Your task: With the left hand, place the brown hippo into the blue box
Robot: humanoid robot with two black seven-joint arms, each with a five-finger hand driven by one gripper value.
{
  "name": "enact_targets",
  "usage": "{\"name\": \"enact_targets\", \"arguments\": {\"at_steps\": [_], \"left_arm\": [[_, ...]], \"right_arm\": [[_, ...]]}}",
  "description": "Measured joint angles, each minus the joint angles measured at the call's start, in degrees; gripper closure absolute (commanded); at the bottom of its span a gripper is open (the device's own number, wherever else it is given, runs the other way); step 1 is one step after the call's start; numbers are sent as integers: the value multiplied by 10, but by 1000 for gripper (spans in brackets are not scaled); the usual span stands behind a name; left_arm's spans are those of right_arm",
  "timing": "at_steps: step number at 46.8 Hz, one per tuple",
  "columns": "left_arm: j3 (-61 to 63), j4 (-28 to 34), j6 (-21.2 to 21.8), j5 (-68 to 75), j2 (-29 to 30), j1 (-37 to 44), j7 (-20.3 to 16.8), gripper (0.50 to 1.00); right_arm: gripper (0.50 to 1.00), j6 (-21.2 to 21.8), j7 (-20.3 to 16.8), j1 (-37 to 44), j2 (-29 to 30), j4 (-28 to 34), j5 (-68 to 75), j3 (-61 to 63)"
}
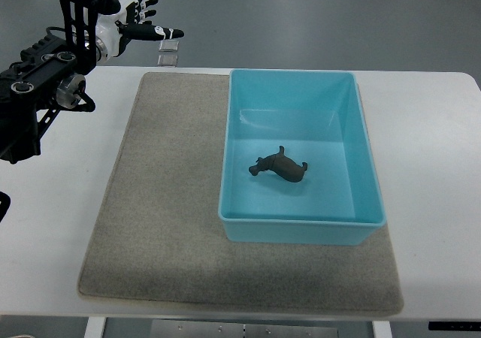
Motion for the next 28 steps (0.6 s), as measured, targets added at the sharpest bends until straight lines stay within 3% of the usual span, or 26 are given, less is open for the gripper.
{"name": "enact_targets", "arguments": {"at_steps": [17,28], "left_arm": [[-5,-5,-5,-163,-29,25,-11,501],[-9,-10,-11,-224,-38,44,-64,501]], "right_arm": [[564,0,0,0,0,0,0,0],[564,0,0,0,0,0,0,0]]}}
